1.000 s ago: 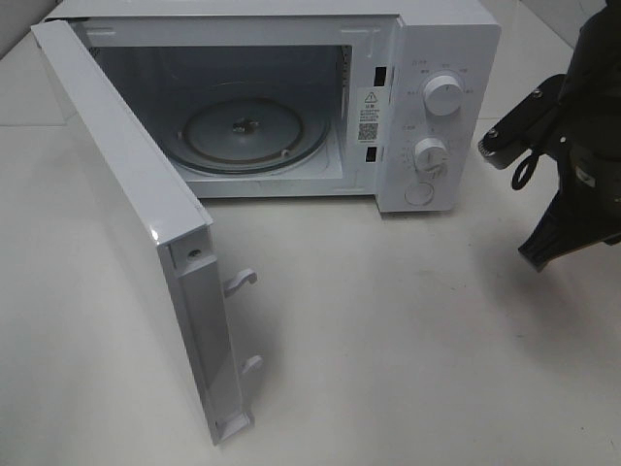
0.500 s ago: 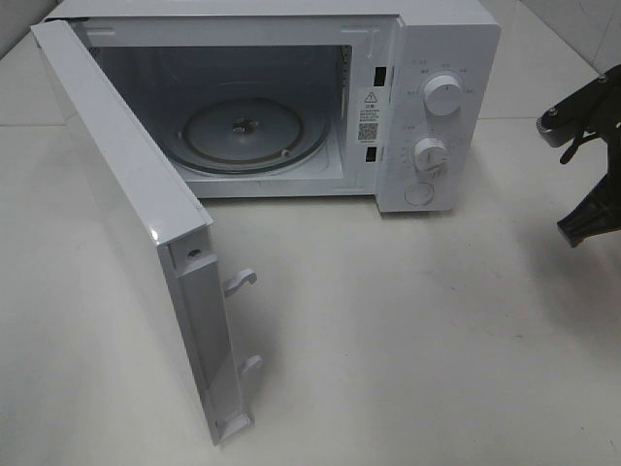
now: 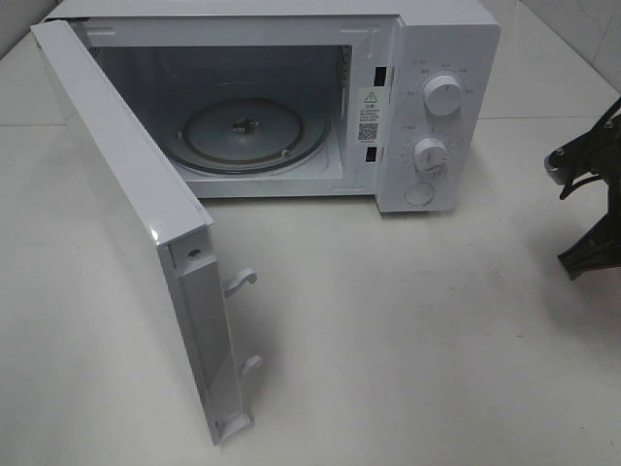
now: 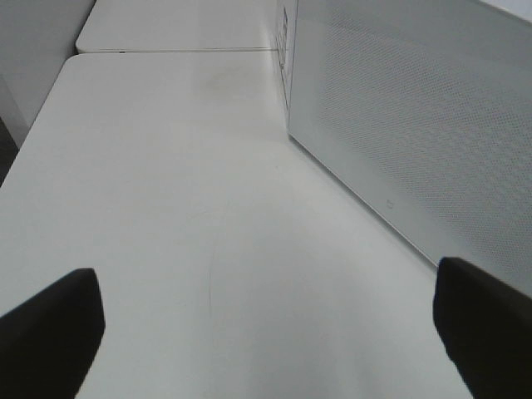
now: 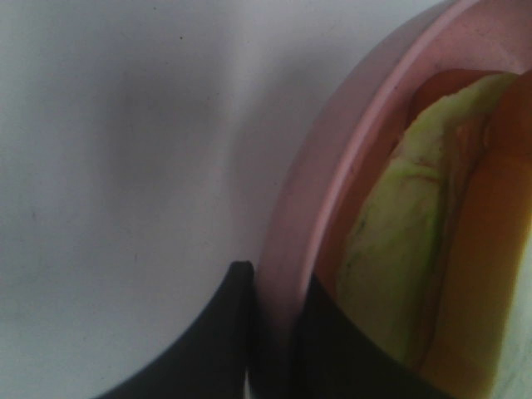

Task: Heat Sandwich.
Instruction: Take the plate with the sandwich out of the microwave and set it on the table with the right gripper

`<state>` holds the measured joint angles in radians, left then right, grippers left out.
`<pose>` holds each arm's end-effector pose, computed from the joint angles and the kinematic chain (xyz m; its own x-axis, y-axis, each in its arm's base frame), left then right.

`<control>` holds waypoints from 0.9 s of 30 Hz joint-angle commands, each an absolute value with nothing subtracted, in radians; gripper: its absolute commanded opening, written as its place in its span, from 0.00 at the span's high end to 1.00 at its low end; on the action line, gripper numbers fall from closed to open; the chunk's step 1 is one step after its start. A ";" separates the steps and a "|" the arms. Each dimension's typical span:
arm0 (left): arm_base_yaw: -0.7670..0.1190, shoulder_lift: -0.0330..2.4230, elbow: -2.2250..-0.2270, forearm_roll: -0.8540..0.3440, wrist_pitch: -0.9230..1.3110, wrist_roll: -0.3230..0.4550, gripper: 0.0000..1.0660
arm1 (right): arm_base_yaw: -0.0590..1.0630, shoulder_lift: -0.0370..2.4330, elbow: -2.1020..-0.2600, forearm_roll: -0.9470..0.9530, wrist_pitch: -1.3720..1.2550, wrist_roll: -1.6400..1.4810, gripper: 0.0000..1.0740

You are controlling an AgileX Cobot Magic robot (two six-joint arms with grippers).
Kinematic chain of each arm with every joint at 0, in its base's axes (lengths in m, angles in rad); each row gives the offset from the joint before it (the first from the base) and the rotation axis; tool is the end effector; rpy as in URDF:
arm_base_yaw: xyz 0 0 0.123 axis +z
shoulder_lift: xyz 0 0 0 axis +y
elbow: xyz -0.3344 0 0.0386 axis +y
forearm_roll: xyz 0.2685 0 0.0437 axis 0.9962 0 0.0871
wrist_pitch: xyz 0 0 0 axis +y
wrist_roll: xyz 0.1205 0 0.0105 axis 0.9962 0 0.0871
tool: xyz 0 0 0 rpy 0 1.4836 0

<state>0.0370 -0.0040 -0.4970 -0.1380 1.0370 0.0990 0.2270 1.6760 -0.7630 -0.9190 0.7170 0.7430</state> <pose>-0.0111 -0.0147 0.2759 -0.4276 0.0124 -0.9039 0.0823 0.9963 -0.0252 0.3051 0.0056 0.1660 -0.9391 -0.2487 -0.2372 -0.0959 0.8524 -0.5140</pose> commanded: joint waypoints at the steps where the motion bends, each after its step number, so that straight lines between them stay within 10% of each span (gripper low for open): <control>1: 0.038 -0.027 -0.496 -0.137 1.037 0.094 0.03 | 0.220 1.693 -0.742 -0.993 0.704 0.807 0.99; 27: 0.038 -0.027 -0.496 -0.137 1.037 0.094 0.03 | 0.220 1.917 -0.737 -1.120 0.615 0.970 0.98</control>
